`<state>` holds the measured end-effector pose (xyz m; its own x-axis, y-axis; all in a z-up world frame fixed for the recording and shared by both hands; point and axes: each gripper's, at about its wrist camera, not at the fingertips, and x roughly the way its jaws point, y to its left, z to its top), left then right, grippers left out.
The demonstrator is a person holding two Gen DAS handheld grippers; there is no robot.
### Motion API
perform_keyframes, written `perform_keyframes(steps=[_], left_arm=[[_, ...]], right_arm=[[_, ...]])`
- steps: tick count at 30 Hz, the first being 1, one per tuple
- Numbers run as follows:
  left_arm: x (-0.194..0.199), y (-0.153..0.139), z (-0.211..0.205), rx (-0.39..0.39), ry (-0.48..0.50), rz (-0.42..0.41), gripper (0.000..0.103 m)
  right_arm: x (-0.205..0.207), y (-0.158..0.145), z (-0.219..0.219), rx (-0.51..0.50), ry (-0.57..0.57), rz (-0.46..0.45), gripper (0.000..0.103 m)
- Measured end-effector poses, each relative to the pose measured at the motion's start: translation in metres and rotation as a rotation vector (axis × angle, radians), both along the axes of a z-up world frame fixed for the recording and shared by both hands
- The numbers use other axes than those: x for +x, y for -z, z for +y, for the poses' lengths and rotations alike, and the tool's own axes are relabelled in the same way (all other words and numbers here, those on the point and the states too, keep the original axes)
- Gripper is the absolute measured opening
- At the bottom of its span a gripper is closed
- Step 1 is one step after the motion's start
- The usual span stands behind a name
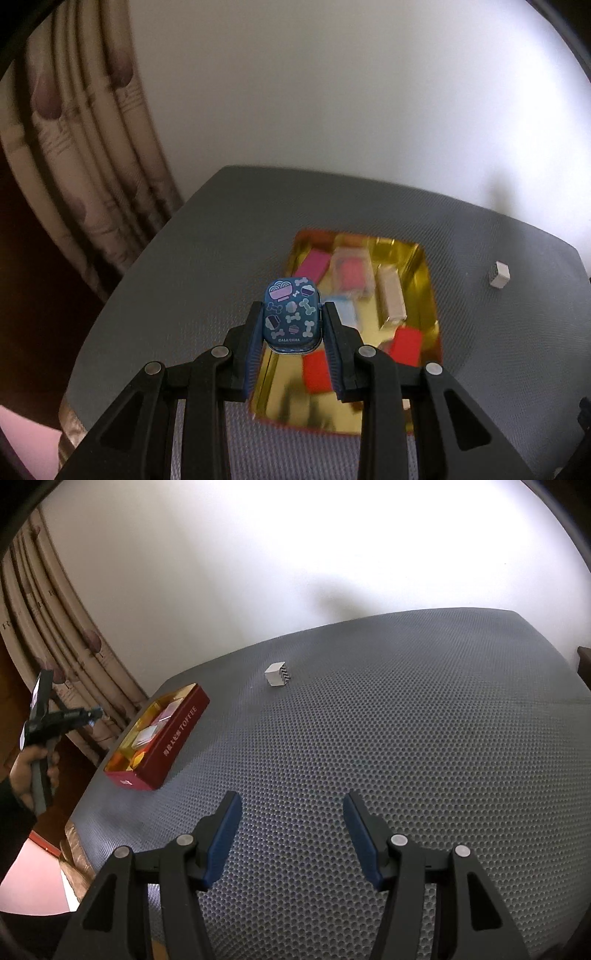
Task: Organize rigid objects
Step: 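Carry the blue patterned case over the tin with the left tool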
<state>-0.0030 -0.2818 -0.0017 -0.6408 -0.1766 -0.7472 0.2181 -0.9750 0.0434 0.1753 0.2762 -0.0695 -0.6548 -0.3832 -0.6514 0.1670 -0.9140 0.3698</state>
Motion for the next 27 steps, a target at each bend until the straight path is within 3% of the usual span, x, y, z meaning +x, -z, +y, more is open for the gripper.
perform_keyframes(steps=[14, 27], left_arm=[[0.002, 0.046, -0.010, 0.176, -0.066, -0.105, 0.027], [-0.014, 0.088, -0.006, 0.159, -0.169, -0.295, 0.027]], right_arm=[[0.001, -0.006, 0.001, 0.006, 0.006, 0.019, 0.059], [0.001, -0.015, 0.003, -0.005, 0.004, 0.035, 0.059]])
